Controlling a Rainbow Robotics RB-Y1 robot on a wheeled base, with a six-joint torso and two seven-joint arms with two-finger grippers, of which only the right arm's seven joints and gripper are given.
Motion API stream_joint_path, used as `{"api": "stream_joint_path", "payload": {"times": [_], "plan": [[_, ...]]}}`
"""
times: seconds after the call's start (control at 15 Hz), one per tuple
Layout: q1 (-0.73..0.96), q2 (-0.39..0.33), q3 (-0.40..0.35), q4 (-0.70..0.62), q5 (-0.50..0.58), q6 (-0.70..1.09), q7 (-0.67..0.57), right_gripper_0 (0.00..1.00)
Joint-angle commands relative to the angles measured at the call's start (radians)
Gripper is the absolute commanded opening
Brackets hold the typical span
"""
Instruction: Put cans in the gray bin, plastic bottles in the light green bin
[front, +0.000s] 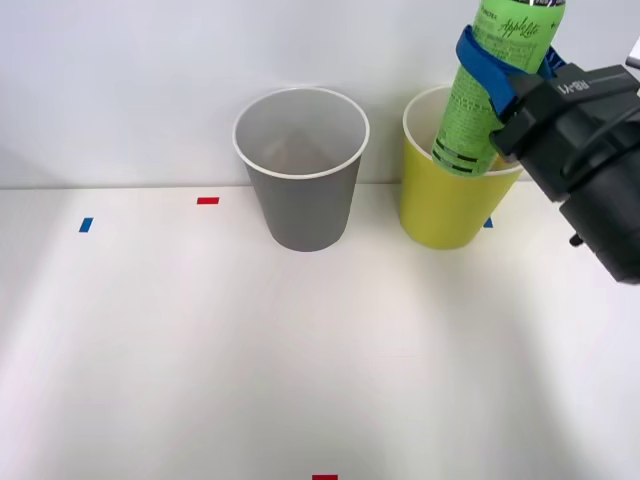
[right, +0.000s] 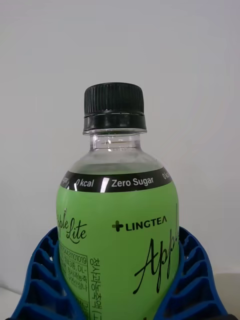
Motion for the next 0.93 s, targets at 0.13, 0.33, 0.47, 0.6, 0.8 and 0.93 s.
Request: {"api": "stream_joint_path", "payload": {"times": [0.13,0.33,0.47,0.6,0.8,0.93], "plan": [[-0.154,0.018,-0.034,0.188,0.018,0.0,0.008,0.0],[-0.267,0.007,-0.05,0.312,0.066,0.0,0.01,0.0],[-0.348,0.003,-0.051,0.421,0.152,0.0,0.002,0.0],[-0.402,0.004,-0.054,0.506,0.216,0.0,0.002,0.0],[-0.441,0.004,-0.048,0.59,0.233,0.0,0.007,0.0],[-0.456,0.006,-0.036,0.635,0.233,0.0,0.0,0.0]]}}
